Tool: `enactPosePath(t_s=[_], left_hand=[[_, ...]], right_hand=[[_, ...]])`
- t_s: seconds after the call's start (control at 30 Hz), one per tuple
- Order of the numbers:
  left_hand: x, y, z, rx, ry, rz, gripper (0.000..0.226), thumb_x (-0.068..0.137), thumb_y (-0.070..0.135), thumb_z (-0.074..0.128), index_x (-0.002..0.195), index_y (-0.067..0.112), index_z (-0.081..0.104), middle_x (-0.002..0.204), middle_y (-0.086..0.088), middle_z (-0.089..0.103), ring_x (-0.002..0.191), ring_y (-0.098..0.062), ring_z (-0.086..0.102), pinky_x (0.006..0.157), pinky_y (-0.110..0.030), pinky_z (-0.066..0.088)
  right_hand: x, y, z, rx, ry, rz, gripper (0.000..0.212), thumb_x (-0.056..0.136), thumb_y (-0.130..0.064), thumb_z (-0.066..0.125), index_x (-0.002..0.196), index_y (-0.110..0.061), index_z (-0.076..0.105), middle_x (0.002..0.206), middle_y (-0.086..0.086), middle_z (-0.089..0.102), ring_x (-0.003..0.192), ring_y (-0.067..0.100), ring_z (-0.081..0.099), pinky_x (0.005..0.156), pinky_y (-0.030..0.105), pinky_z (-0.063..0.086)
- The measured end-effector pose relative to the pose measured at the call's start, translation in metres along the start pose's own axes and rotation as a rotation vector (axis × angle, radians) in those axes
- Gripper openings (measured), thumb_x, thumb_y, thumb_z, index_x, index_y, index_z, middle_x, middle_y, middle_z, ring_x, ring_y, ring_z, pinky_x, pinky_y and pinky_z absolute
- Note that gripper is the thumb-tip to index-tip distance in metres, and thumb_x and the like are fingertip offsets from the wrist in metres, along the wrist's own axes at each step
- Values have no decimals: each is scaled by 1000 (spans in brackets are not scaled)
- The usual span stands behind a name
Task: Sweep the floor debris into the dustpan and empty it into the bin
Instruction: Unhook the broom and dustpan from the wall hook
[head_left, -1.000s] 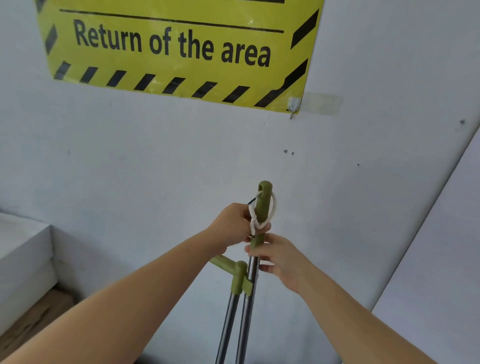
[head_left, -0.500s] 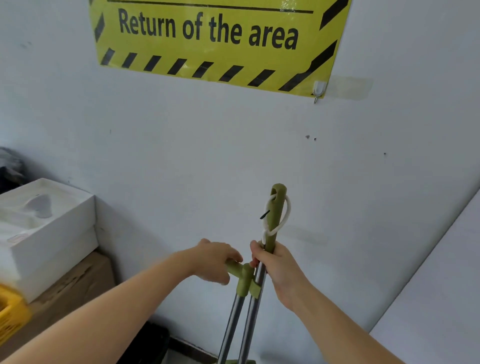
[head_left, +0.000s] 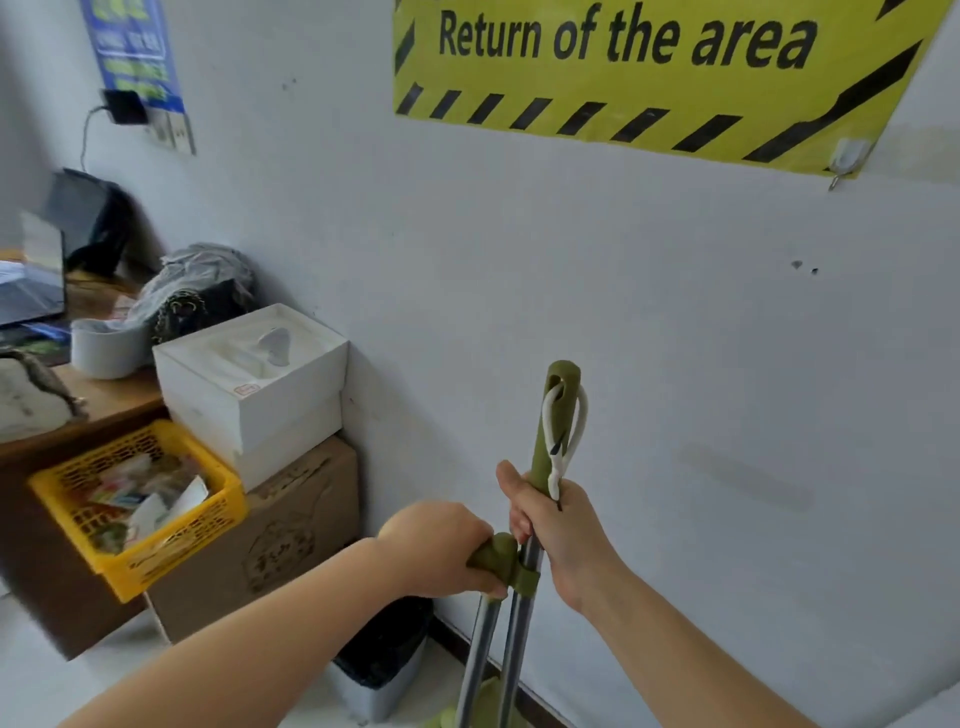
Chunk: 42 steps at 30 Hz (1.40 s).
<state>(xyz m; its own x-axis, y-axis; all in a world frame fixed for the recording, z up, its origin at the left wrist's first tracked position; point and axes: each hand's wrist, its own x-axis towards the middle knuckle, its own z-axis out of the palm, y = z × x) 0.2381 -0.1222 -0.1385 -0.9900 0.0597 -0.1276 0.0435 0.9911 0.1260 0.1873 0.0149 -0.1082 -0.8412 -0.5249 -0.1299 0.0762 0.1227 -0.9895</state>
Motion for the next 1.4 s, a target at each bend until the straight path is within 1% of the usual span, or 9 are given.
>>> enactPosePath(t_s=[0.13, 0.3, 0.57, 0.67, 0.87, 1.0, 1.07, 1.2, 1.4], left_hand=[[-34, -23, -4, 51, 11, -46, 47, 84, 65, 55, 91, 19, 61, 72, 6, 56, 63, -14, 53, 61, -28, 42], [-83, -64, 4, 46, 9, -120, 53, 78, 74, 52, 92, 24, 62, 78, 6, 65, 70, -16, 63, 70, -37, 57], [-185, -105, -1, 21, 25, -283, 46, 80, 70, 55, 85, 24, 59, 66, 11, 52, 66, -14, 56, 57, -29, 47], [-224, -120, 5, 1, 19, -349, 50, 79, 71, 55, 87, 22, 61, 73, 7, 60, 71, -15, 60, 66, -35, 55], [-301, -141, 20, -13, 7, -480, 48, 79, 70, 56, 91, 24, 64, 75, 8, 62, 70, -12, 61, 70, -35, 57], [-351, -151, 29, -65, 6, -578, 47, 77, 69, 58, 93, 26, 65, 78, 8, 65, 72, -11, 62, 72, -32, 57], [-376, -153, 31, -89, 14, -629, 44, 79, 65, 61, 92, 24, 66, 75, 9, 62, 68, -9, 59, 64, -25, 52], [-430, -160, 33, -118, 18, -741, 36, 79, 61, 64, 81, 26, 58, 66, 13, 49, 58, -4, 45, 52, -18, 33], [-492, -166, 42, -129, 25, -909, 43, 78, 61, 65, 64, 28, 41, 65, 12, 46, 57, -6, 42, 50, -21, 28]], right_hand=[[-2, -3, 38, 18, -60, -11, 57, 86, -41, 65, 47, -18, 31, 46, 1, 32, 50, 16, 32, 66, 34, 35], [-10, -7, 92, 52, -191, -24, 59, 87, -34, 66, 40, -22, 32, 41, -3, 30, 46, 14, 29, 55, 28, 32], [-35, -15, 188, 59, -447, 14, 57, 89, -31, 64, 43, -20, 33, 40, -1, 28, 43, 14, 26, 51, 25, 29], [-49, -12, 222, 69, -544, 17, 54, 88, -28, 65, 45, -18, 34, 42, 0, 28, 43, 14, 25, 51, 26, 27], [-81, -4, 285, 83, -738, 20, 54, 90, -29, 63, 44, -20, 37, 39, -3, 31, 39, 12, 26, 42, 19, 28], [-103, -2, 325, 69, -893, 35, 51, 80, -38, 67, 45, -19, 35, 40, -3, 32, 42, 12, 27, 45, 19, 29], [-114, 1, 345, 69, -970, 35, 50, 74, -40, 69, 48, -17, 34, 42, -2, 32, 41, 11, 28, 47, 22, 27], [-128, 1, 380, 50, -1085, 33, 49, 78, -36, 66, 45, -17, 36, 43, -1, 34, 41, 12, 31, 47, 22, 32], [-132, -10, 428, -19, -1137, 21, 50, 86, -33, 65, 45, -16, 41, 44, -1, 37, 45, 15, 34, 59, 30, 36]])
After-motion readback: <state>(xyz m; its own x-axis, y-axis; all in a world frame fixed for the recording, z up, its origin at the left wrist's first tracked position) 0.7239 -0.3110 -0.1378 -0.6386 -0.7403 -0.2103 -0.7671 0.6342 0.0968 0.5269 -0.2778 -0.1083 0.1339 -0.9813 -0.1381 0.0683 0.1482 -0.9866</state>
